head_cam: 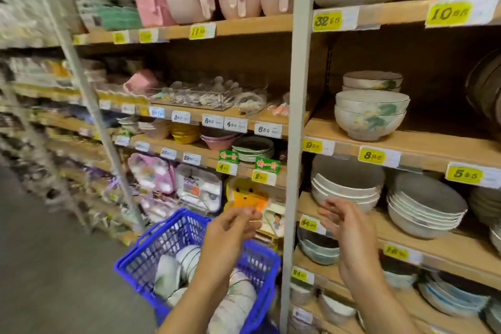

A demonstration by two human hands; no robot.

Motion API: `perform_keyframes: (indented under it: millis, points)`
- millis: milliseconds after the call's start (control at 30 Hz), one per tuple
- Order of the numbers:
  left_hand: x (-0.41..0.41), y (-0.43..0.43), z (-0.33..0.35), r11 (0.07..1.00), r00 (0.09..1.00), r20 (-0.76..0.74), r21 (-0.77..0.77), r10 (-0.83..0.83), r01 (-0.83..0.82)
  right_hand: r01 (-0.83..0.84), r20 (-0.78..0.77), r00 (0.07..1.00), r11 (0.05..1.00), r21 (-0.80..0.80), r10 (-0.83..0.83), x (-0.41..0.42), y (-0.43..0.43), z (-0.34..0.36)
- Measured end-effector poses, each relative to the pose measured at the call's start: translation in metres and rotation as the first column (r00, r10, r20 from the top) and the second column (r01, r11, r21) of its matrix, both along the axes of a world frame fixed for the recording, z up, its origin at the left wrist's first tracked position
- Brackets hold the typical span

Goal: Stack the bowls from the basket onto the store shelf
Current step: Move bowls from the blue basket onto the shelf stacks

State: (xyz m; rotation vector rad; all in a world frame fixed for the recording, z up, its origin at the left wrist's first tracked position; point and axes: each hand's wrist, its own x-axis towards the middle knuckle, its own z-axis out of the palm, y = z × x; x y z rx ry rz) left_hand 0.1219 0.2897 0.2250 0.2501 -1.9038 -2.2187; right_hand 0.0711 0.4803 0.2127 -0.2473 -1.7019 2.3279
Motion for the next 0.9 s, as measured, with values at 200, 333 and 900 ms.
perform_keyframes:
  millis: [200, 333, 900]
  points:
    - [0.045, -0.097, -0.033, 0.987, 0.974, 0.165, 0.013, 0.158, -0.162, -0.250, 0.177, 0.955, 0.968, 0.038, 0.239, 0.027, -0.095, -0.059]
    - [0.062, -0.165, -0.051, 0.980, 0.957, 0.227, 0.042, 0.178, -0.192, -0.306, 0.250, 0.930, 0.946, 0.111, 0.271, 0.038, -0.157, -0.079]
    - [0.034, -0.406, -0.141, 0.992, 0.858, 0.498, -0.068, 0.126, -0.106, -0.415, 0.549, 0.804, 0.877, 0.241, 0.229, 0.012, -0.369, -0.178]
